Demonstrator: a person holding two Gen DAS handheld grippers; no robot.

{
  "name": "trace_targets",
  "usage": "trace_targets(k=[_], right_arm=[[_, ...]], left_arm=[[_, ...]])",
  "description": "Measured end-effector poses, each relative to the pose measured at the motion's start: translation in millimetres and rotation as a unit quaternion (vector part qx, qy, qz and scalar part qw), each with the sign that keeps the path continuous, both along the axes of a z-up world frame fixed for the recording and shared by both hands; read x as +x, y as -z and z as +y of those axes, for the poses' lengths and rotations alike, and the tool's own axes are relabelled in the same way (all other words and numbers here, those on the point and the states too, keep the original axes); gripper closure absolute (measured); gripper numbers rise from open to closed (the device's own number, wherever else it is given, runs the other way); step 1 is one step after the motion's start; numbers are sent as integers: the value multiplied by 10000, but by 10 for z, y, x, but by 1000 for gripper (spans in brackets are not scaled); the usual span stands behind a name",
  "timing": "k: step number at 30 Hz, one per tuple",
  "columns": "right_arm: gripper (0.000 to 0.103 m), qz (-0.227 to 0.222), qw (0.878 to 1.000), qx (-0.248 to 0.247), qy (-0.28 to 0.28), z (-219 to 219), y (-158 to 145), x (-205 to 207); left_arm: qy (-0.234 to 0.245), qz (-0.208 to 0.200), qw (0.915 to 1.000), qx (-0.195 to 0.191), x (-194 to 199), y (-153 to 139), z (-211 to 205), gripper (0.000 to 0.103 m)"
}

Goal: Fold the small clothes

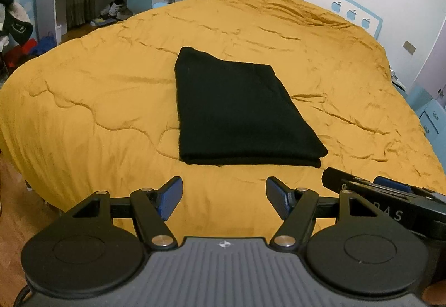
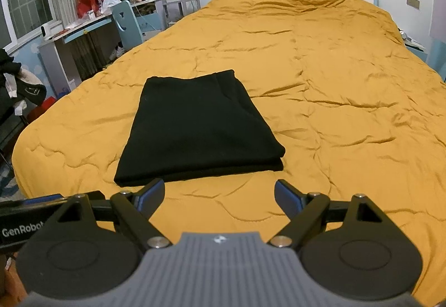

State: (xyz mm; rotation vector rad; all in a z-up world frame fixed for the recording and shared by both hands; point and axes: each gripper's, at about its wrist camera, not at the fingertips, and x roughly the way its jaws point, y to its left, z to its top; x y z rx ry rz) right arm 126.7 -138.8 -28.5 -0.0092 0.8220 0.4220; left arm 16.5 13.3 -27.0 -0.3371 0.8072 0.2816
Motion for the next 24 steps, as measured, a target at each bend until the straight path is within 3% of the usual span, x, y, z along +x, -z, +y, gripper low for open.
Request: trace_targets(k=[24], right_arm=[[21,109,9999,-101,6,37,43,16]], left_arm=[[81,159,9998,7,19,10,-8,26]])
